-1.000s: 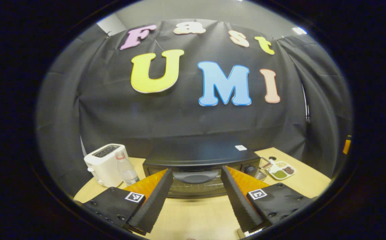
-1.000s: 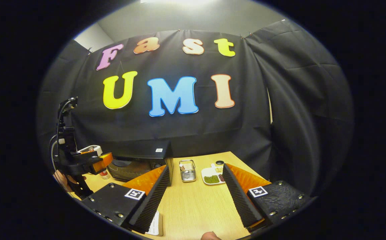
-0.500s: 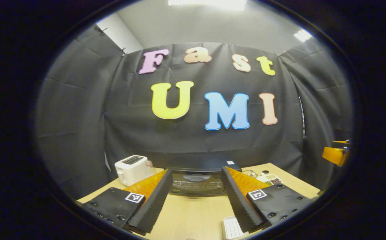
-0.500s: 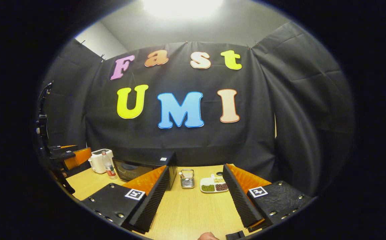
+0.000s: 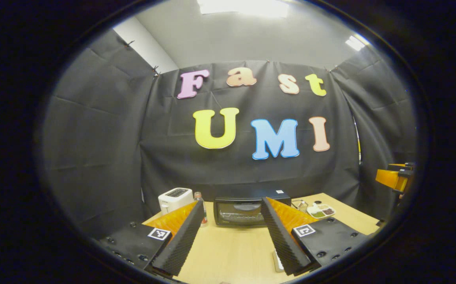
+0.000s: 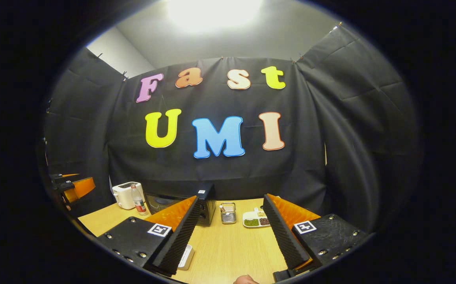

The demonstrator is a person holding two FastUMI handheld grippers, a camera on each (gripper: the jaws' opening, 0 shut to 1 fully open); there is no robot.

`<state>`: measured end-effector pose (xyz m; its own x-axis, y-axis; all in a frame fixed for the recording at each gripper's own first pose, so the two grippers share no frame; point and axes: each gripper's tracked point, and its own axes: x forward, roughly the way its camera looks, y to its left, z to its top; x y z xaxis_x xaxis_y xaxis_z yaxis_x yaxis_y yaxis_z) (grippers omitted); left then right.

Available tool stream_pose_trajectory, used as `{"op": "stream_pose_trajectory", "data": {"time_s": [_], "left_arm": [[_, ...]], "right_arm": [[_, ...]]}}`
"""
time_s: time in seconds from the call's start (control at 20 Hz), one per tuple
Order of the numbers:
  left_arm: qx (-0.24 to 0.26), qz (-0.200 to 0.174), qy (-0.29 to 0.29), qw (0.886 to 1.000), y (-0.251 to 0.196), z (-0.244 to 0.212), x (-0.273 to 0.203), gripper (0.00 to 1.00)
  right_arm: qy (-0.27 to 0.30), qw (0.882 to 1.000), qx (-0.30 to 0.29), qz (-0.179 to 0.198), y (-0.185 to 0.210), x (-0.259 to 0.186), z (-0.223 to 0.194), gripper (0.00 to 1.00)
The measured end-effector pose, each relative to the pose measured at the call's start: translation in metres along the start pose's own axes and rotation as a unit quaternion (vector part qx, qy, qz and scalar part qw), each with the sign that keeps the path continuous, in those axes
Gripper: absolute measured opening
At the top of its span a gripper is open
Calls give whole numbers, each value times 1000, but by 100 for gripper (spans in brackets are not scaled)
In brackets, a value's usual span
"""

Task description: Open the electric oven with the left hand, put the food in, and close the electric oven.

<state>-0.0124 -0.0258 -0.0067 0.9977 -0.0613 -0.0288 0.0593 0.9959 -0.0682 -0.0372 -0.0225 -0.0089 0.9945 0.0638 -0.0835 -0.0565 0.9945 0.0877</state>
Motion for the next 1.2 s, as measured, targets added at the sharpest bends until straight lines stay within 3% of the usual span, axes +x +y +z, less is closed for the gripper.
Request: {"op": "stream_pose_trajectory", "data": {"time_s": [0.4, 1.2], "left_arm": [[8, 2, -12, 1000, 36, 7, -15, 100], [1, 4, -28, 1000, 59, 17, -24, 100]], "right_arm": [[-25, 1000, -2, 0, 33, -15, 12, 97], [-45, 999, -13, 4, 64, -19, 26, 97]]}}
